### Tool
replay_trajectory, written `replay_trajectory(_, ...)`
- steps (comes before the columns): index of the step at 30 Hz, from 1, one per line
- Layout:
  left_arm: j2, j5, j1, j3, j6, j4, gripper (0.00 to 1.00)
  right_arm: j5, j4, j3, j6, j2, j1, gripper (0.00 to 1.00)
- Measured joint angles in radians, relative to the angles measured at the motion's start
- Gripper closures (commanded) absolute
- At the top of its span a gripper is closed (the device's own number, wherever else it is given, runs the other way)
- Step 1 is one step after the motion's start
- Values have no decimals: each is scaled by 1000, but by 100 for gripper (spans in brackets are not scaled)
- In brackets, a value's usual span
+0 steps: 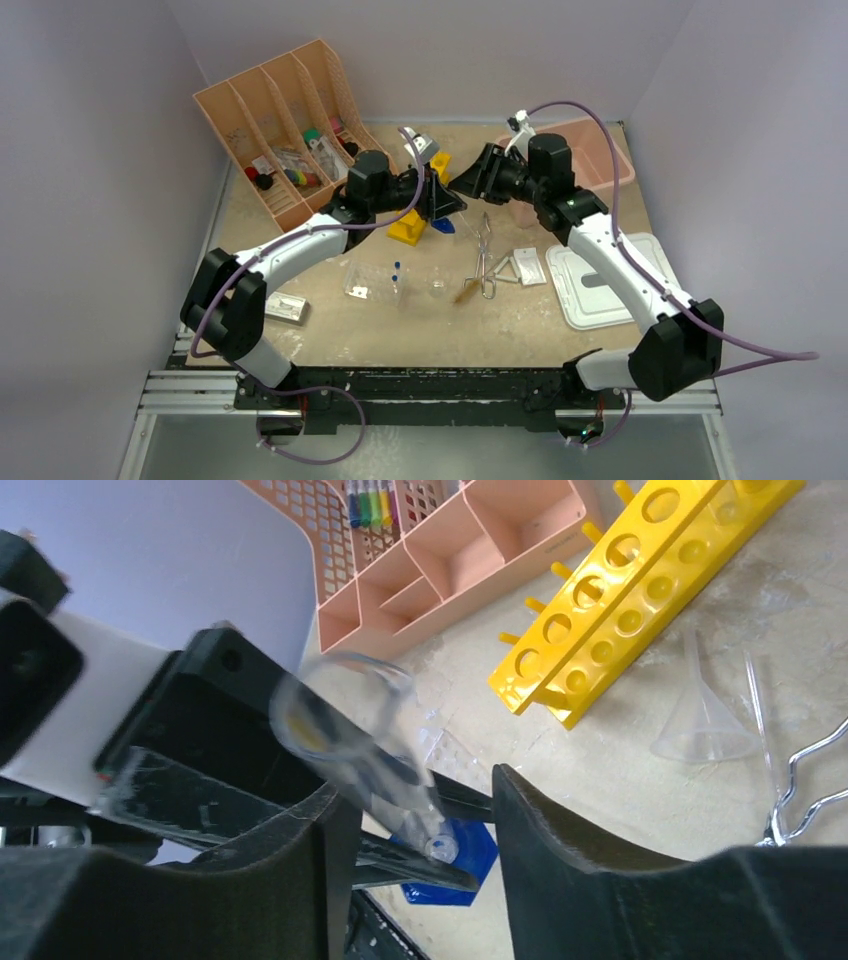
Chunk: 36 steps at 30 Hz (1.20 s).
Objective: Organize the chemistry lab equipment
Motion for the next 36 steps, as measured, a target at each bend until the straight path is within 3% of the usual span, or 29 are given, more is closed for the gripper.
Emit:
replay_trajectory(8,7,-34,0,12,-52,4,100,5,79,-47,82,3,2,74)
replay_trajectory(12,8,-37,0,18,-77,8,66,15,90,-47,86,4,0,81)
replay_trajectory(15,8,-53,1,22,-87,10,48,31,100,-47,95,4,-3,81)
replay_trajectory(17,7,-91,1,36,-86,-7,44,36,100,-45,100,4,-22,81)
replay_trajectory(28,-120,-264,31,79,-37,-166,23,49,-1,142,97,41,-333,81)
replay_trajectory(36,-280,-423,37,33,-40,-227,19,154,-89,225,157,239,-560,83)
